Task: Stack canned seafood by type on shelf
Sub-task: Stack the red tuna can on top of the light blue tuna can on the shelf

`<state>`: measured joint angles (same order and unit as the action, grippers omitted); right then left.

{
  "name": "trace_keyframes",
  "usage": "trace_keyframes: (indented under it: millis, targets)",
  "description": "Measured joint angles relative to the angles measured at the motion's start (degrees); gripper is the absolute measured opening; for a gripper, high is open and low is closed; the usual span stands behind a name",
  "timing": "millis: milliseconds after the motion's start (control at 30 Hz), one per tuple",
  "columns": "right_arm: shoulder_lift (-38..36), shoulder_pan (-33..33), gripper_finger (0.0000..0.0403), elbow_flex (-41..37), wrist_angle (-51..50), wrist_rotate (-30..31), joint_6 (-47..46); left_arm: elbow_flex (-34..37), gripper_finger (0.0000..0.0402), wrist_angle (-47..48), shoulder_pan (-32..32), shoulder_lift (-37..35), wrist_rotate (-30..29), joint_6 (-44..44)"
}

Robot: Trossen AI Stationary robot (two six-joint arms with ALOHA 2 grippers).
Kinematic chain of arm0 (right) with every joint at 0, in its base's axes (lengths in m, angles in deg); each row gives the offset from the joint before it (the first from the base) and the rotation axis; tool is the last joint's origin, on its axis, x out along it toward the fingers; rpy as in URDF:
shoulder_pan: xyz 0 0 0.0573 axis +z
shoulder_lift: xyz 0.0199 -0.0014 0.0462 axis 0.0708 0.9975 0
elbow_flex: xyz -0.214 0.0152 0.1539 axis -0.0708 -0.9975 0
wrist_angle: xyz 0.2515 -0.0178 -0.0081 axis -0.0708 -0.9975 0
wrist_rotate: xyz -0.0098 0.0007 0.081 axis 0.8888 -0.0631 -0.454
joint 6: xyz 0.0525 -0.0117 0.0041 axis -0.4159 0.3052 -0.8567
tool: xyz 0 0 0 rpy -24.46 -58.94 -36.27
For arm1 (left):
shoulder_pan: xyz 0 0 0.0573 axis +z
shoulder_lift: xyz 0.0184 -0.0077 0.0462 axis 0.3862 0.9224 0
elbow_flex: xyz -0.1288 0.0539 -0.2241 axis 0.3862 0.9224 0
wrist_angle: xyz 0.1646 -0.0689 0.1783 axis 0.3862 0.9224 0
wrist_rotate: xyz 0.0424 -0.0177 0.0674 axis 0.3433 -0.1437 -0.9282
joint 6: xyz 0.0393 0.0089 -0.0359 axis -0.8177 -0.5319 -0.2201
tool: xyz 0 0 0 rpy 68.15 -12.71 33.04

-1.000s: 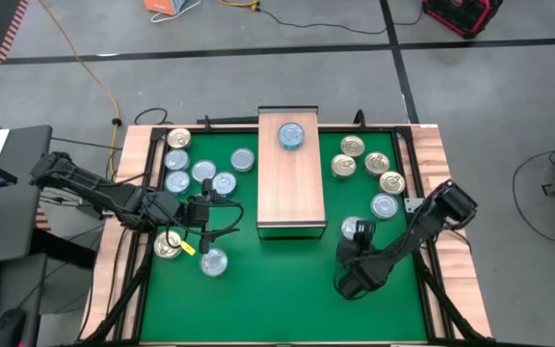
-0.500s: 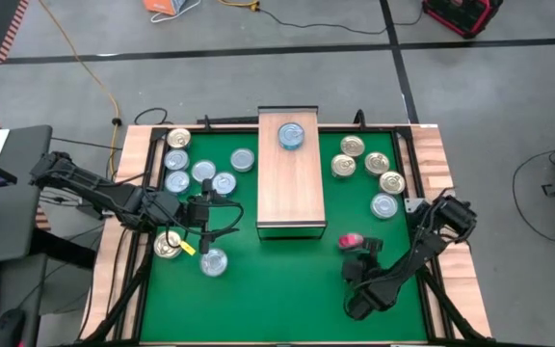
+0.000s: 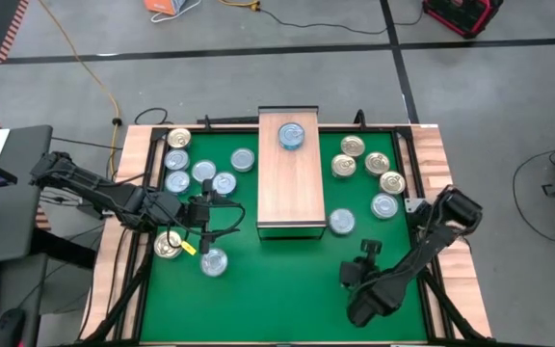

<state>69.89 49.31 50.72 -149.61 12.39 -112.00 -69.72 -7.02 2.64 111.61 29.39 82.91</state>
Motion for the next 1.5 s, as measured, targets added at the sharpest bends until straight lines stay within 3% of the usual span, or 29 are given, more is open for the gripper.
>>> trace_keyframes:
  millis: [167,333,500,700,1100,1333,1400,1500]
  targets:
    - [-7.3,-3.0,0.0072,-3.9,1.0,6.2,-6.2,0.0,0.0288,-0.1,0.0,0.0,0.0,0.9]
    - [-14.9,-4.9,0.0133,-15.0,12.8,11.6,-10.4,0.0,0.0288,0.0,0.0,0.0,0.0,2.4]
    - [-15.2,-7.4,0.0178,-23.1,24.6,14.2,-12.5,0.0,0.0288,-0.1,0.0,0.0,0.0,2.3]
    - [-10.2,-7.7,0.0165,-24.2,24.8,18.7,-16.4,0.0,0.0288,-0.1,0.0,0.0,0.0,2.4]
    - [-3.3,-5.3,0.0128,-24.0,25.3,18.3,-18.2,0.0,0.0288,0.5,0.0,0.0,0.0,2.8]
    - [-3.7,-1.8,0.0127,-24.0,23.9,16.7,-24.4,0.0,0.0288,0.5,0.0,0.0,0.0,3.0]
    - [-3.6,-1.3,0.0127,-23.9,24.1,13.0,-25.6,0.0,0.0288,0.5,0.0,0.0,0.0,3.0]
    - [-3.4,-1.0,0.0127,-23.8,23.7,11.9,-25.9,0.0,0.0288,0.6,0.0,0.0,0.0,3.0]
